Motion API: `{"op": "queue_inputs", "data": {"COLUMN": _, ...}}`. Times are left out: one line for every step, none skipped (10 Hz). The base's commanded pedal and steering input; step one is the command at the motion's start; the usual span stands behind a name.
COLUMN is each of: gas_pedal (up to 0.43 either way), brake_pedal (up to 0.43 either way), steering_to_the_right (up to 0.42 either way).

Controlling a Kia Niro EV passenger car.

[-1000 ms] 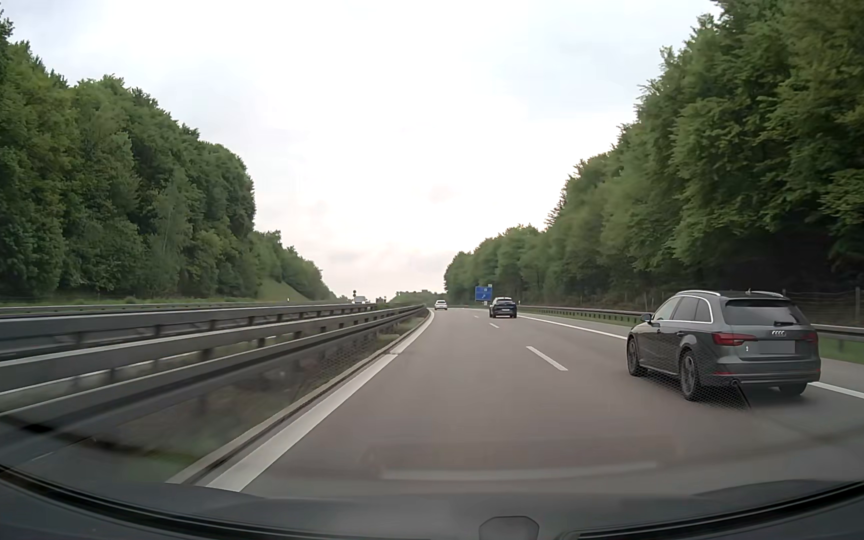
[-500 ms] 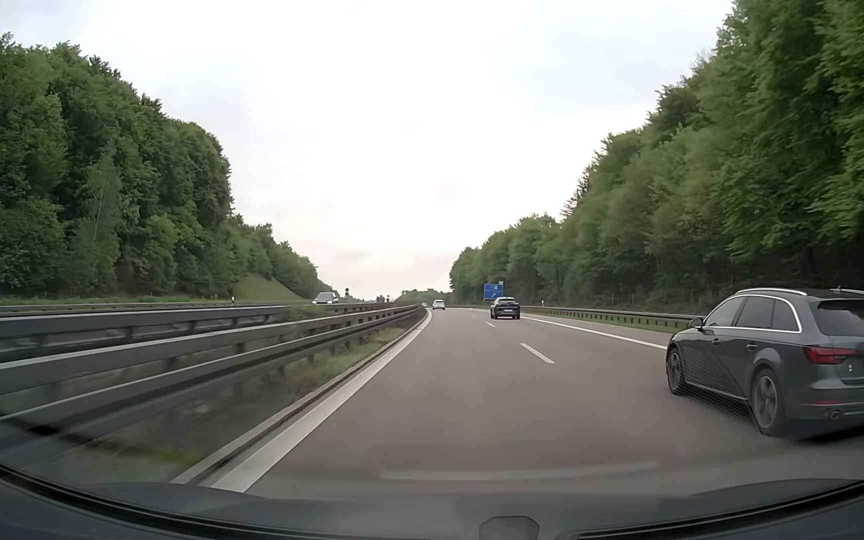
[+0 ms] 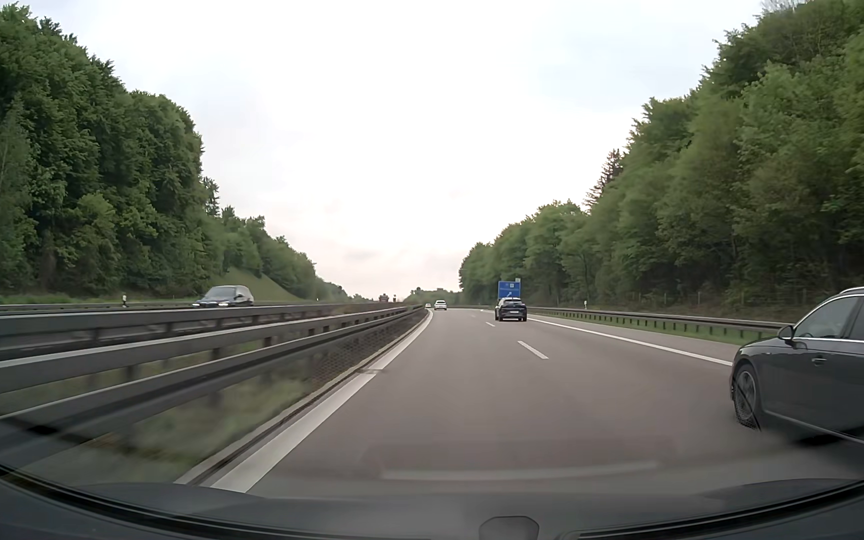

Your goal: Follow the waypoints while adhering to traffic rules and regulations

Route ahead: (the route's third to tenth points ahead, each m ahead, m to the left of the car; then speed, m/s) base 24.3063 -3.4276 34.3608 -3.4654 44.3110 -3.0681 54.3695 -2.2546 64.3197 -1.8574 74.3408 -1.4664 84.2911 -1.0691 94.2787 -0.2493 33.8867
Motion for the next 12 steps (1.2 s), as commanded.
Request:
{"op": "queue_inputs", "data": {"gas_pedal": 0.268, "brake_pedal": 0.0, "steering_to_the_right": -0.008}}
{"op": "queue_inputs", "data": {"gas_pedal": 0.268, "brake_pedal": 0.0, "steering_to_the_right": -0.008}}
{"op": "queue_inputs", "data": {"gas_pedal": 0.248, "brake_pedal": 0.0, "steering_to_the_right": -0.008}}
{"op": "queue_inputs", "data": {"gas_pedal": 0.248, "brake_pedal": 0.0, "steering_to_the_right": -0.008}}
{"op": "queue_inputs", "data": {"gas_pedal": 0.248, "brake_pedal": 0.0, "steering_to_the_right": -0.007}}
{"op": "queue_inputs", "data": {"gas_pedal": 0.248, "brake_pedal": 0.0, "steering_to_the_right": -0.007}}
{"op": "queue_inputs", "data": {"gas_pedal": 0.248, "brake_pedal": 0.0, "steering_to_the_right": -0.008}}
{"op": "queue_inputs", "data": {"gas_pedal": 0.248, "brake_pedal": 0.0, "steering_to_the_right": -0.007}}
{"op": "queue_inputs", "data": {"gas_pedal": 0.26, "brake_pedal": 0.0, "steering_to_the_right": -0.007}}
{"op": "queue_inputs", "data": {"gas_pedal": 0.28, "brake_pedal": 0.0, "steering_to_the_right": -0.007}}
{"op": "queue_inputs", "data": {"gas_pedal": 0.28, "brake_pedal": 0.0, "steering_to_the_right": -0.008}}
{"op": "queue_inputs", "data": {"gas_pedal": 0.28, "brake_pedal": 0.0, "steering_to_the_right": -0.007}}
